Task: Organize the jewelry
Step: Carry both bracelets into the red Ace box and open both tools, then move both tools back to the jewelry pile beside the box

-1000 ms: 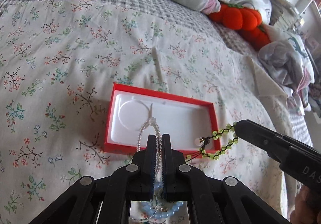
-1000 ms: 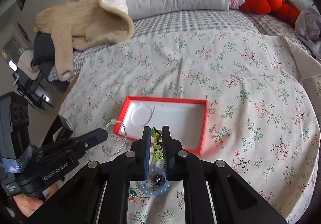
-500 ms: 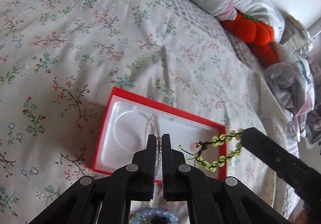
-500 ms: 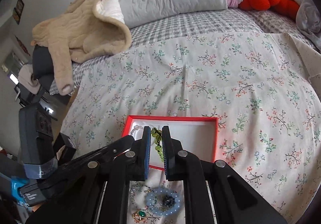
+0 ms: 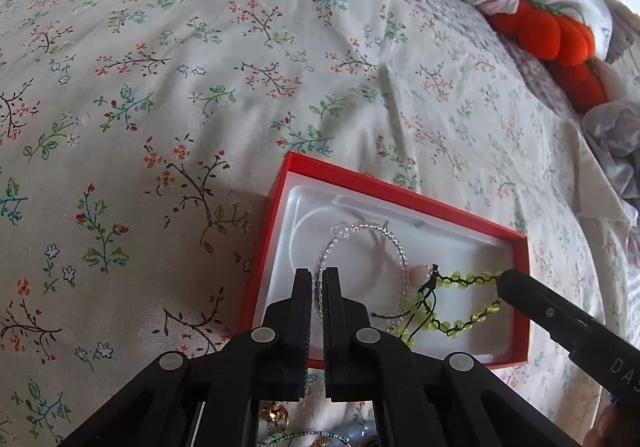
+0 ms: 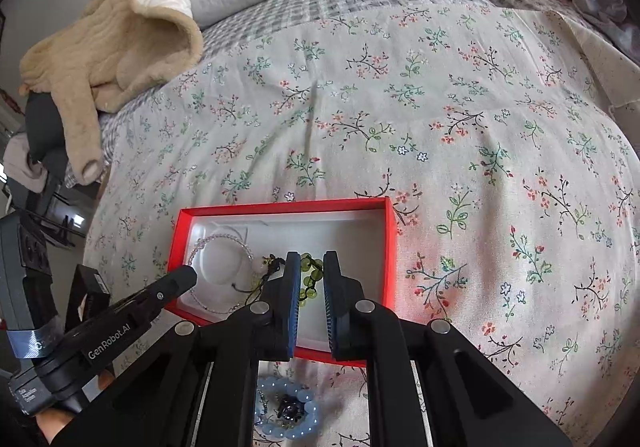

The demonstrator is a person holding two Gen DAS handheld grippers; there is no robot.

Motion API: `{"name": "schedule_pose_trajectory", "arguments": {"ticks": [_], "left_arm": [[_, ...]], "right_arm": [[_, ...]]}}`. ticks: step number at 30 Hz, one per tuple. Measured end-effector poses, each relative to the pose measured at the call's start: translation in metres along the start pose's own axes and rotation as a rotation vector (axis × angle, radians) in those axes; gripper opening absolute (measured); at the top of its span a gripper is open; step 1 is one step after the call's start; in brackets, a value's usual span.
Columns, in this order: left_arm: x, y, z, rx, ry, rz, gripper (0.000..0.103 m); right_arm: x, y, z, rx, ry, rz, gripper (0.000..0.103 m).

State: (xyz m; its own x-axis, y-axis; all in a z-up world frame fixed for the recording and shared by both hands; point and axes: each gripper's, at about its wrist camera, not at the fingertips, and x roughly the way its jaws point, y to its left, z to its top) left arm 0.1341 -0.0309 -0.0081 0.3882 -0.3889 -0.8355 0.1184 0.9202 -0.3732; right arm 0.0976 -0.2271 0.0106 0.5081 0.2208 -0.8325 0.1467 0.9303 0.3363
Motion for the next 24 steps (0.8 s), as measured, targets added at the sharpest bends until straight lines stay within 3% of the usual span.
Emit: {"name": "schedule_pose_trajectory", "arguments": {"ticks": [3, 4, 5, 7, 15, 20, 24], "left_arm": [[-0.006, -0.004, -0.001, 0.030, -0.008, 0.037, 0.001], [-0.010, -0.005, -0.001, 0.040, -0.007, 0.039, 0.005], [-0.014, -0.006, -0.002, 0.051, -0.008, 0.041, 0.015], [-0.023, -0.009, -0.004, 0.075, -0.019, 0.056, 0.034], [-0.047, 0.002, -0.024, 0.136, -0.012, 0.129, 0.059], [-0.052, 0.009, -0.041, 0.155, 0.013, 0.143, 0.078], [-0.052, 0.014, -0.054, 0.168, 0.038, 0.156, 0.084]], "right_arm": [[-0.005, 0.003, -0.001, -0.024, 0.003, -0.011, 0.018], [-0.008, 0.005, -0.002, -0.039, 0.003, -0.021, 0.027], [-0.012, 0.006, -0.002, -0.050, 0.003, -0.027, 0.034], [-0.019, 0.009, -0.004, -0.062, 0.001, -0.027, 0.038], [-0.033, 0.012, -0.023, -0.080, 0.056, -0.037, 0.039], [-0.037, 0.014, -0.039, -0.108, 0.083, -0.051, 0.049], [-0.041, 0.013, -0.050, -0.112, 0.103, -0.051, 0.053]]}}
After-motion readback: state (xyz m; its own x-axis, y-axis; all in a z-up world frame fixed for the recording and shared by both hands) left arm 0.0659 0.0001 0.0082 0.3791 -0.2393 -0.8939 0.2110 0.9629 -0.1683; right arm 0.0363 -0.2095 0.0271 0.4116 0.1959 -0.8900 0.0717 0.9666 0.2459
